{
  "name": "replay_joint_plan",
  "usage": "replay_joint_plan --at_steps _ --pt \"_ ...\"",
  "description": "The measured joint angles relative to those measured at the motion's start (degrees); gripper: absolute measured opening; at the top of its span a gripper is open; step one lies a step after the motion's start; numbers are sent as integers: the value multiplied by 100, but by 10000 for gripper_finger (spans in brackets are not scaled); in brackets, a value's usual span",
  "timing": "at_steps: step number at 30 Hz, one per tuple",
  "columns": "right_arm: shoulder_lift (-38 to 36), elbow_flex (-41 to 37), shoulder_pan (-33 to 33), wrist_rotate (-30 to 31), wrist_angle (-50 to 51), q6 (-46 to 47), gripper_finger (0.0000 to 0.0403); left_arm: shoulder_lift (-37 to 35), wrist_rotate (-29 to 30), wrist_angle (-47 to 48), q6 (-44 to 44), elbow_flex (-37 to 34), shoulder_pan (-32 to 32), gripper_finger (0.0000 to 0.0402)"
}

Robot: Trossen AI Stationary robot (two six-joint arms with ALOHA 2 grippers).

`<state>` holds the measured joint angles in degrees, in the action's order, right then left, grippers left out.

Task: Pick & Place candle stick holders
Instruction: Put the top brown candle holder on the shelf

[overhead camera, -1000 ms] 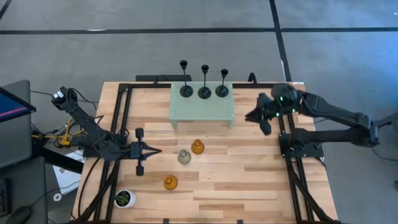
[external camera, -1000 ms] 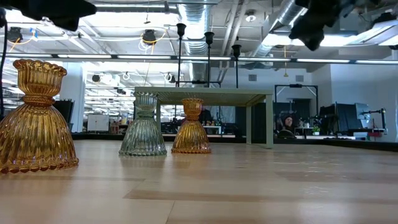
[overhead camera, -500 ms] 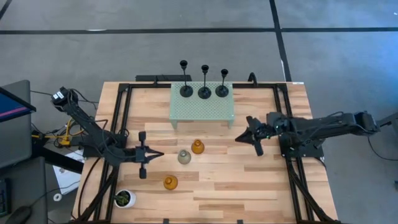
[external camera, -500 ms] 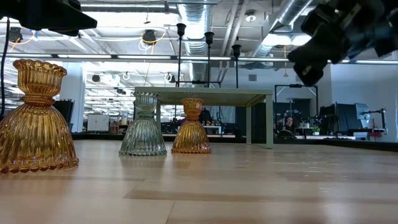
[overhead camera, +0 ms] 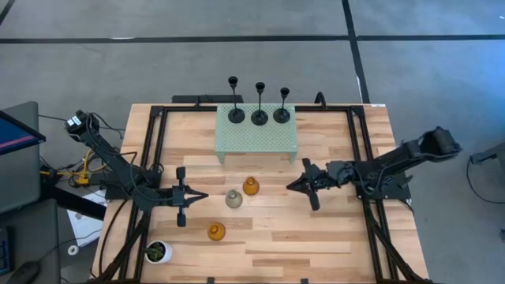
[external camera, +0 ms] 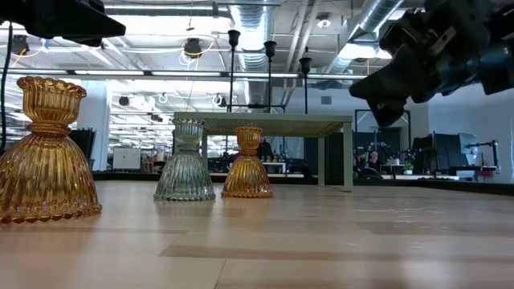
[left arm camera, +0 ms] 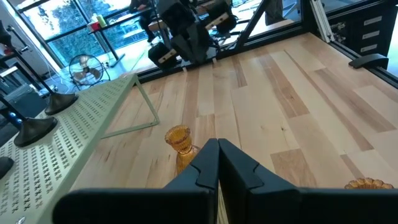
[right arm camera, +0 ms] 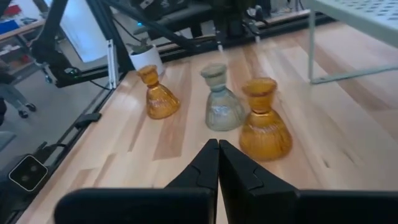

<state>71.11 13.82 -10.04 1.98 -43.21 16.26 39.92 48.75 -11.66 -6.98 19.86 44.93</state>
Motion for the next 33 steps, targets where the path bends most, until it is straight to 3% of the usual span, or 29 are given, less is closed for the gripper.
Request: replay_joint_plan --at_steps 5,15,20,29,33 --pt "900 47 -1 0 -766 -15 1 0 0 -2 0 0 1 6" --pt "2539 1096 2 -26 -847 -40 20 0 0 -16 0 0 0 6" --pt "3036 1614 2 -43 -813 -269 82 0 -2 -24 1 0 0 6" --pt "3596 2142 202 -40 -770 -271 245 0 -2 -27 1 0 1 6" --pt "3622 2331 346 -21 -610 -141 299 0 -2 -37 2 0 0 6"
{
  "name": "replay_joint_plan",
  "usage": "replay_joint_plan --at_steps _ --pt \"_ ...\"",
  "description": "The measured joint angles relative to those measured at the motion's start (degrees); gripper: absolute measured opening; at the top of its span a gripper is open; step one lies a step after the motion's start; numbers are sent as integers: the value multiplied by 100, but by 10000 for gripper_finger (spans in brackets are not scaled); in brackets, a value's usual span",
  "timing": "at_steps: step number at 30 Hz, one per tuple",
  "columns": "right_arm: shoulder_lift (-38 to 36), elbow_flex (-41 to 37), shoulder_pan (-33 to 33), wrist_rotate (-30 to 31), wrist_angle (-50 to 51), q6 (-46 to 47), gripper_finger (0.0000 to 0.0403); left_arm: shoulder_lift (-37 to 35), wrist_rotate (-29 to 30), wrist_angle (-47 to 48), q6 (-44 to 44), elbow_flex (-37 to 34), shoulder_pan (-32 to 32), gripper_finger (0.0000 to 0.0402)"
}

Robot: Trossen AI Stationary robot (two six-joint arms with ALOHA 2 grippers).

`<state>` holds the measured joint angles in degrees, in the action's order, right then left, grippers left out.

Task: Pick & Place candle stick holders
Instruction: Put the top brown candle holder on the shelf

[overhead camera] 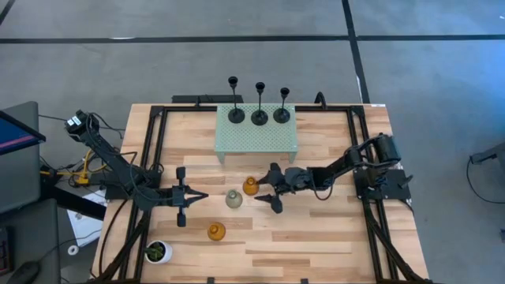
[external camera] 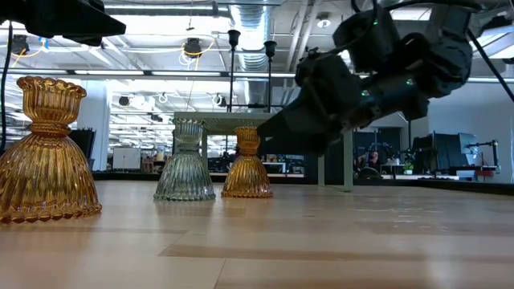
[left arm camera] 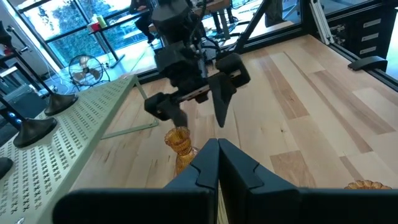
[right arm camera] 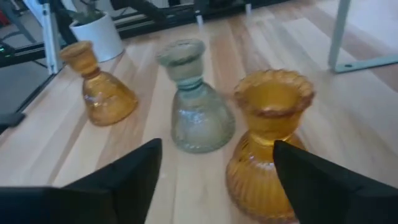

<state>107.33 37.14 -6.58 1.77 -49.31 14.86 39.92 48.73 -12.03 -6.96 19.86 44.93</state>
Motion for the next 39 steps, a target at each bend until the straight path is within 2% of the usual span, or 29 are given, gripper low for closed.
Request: replay_joint_plan --at_steps 6,11,21,25,35,39 --pt "-2 133 192 6 143 19 342 0 0 0 0 0 0 6" --pt "-2 207 306 3 349 20 352 0 0 -2 -1 0 0 6" --pt "-2 384 338 3 470 -22 324 0 0 -2 -1 0 0 6" --pt "-2 513 340 6 836 -24 313 0 0 -2 -1 0 0 6" --pt "-2 785 371 20 1165 2 310 0 0 -4 0 0 0 6" --pt "-2 794 387 22 1174 75 288 0 0 -4 -2 0 0 6"
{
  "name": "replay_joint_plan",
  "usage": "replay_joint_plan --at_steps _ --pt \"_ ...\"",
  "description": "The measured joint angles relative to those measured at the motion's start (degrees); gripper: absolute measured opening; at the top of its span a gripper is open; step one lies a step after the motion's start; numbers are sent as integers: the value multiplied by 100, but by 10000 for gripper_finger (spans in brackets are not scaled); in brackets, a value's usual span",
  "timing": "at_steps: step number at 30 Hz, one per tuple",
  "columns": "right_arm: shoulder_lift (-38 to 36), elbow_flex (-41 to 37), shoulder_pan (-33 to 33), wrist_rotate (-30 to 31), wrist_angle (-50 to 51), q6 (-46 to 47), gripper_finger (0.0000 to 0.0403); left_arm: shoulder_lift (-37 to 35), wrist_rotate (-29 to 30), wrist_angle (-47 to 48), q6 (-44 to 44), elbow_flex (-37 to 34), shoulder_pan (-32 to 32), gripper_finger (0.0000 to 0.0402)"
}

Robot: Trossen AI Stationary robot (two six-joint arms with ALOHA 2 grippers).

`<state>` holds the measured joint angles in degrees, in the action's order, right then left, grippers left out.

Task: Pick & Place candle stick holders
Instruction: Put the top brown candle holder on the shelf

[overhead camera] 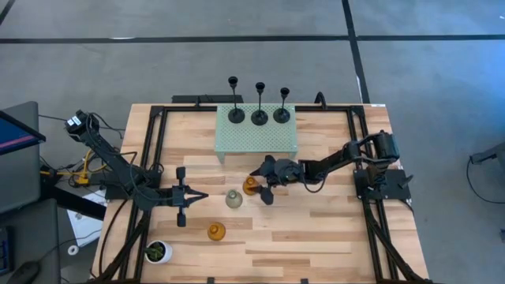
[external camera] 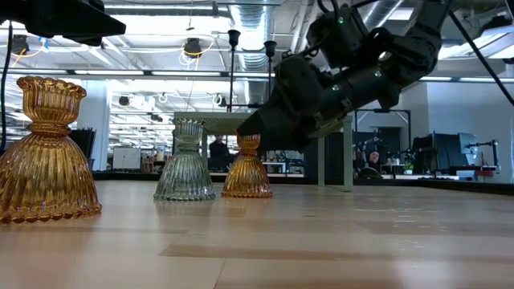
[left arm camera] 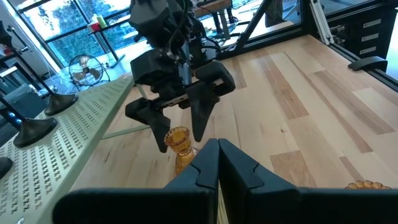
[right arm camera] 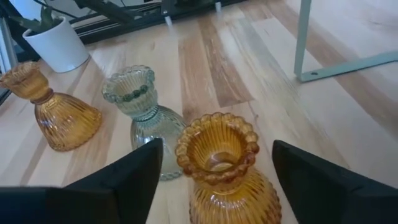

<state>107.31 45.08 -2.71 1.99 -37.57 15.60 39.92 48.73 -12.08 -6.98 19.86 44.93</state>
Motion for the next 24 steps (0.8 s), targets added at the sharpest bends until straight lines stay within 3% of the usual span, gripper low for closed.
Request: replay_joint_plan --at_steps 5,15,24 --pt "0 0 25 -23 133 153 230 0 0 0 2 0 0 6" --pt "0 9 -26 -48 161 199 69 -1 0 0 2 0 1 6" --pt "0 9 -122 -58 192 198 2 -2 2 -2 2 0 0 6"
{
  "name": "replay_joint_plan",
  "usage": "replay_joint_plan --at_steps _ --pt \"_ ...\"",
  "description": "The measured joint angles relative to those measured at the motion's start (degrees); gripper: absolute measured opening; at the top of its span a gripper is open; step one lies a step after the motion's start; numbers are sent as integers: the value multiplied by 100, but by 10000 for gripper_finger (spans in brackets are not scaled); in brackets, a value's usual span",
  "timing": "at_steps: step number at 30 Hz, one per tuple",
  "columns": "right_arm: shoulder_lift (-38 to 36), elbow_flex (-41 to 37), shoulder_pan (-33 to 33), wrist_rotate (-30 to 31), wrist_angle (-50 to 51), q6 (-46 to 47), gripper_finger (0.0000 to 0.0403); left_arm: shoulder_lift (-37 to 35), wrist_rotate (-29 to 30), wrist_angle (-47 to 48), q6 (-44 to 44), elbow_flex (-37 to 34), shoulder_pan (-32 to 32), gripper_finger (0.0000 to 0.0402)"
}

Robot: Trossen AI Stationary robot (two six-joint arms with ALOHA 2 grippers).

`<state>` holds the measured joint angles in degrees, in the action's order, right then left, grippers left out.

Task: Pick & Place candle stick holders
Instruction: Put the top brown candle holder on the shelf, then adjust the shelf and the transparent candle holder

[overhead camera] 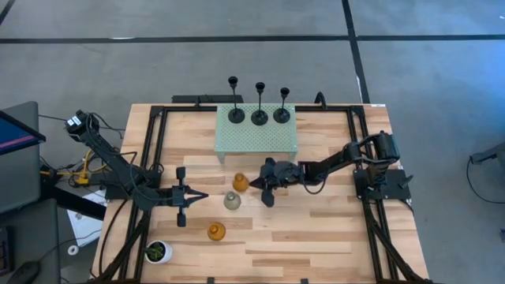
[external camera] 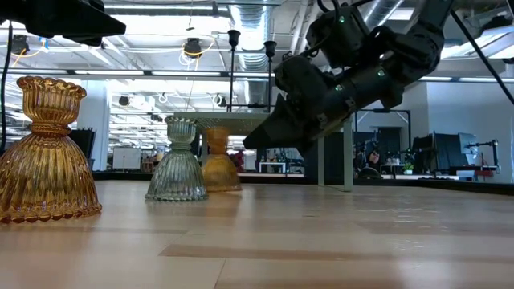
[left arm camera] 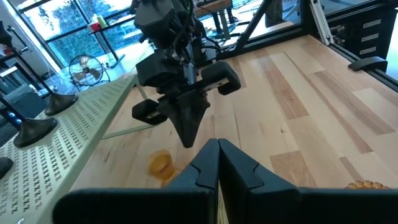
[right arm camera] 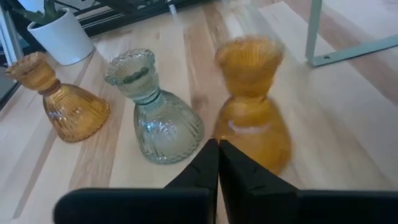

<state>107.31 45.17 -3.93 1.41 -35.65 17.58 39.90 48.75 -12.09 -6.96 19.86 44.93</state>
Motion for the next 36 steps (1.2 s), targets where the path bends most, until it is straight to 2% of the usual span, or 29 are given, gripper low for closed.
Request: replay_joint_plan --at_steps 3,7,10,21,28,31,36 --pt "0 0 -59 -25 95 0 6 0 -95 2 235 0 0 6" --pt "-12 -2 -86 -279 168 -9 12 39 -841 -6 593 0 1 6" --pt "-22 -2 -89 -354 203 -30 8 118 -1138 -3 592 0 2 6" --pt "-22 -4 -89 -439 212 -105 1 545 -1134 -99 572 0 0 6" --pt "-22 -6 -96 -523 227 -105 1 560 -1132 -216 10 0 0 6" --pt "-22 -9 -132 -755 250 -105 3 560 -1132 -230 -11 0 0 6" --pt "-22 -9 -171 -756 246 -103 3 560 -1132 -246 -9 0 0 6"
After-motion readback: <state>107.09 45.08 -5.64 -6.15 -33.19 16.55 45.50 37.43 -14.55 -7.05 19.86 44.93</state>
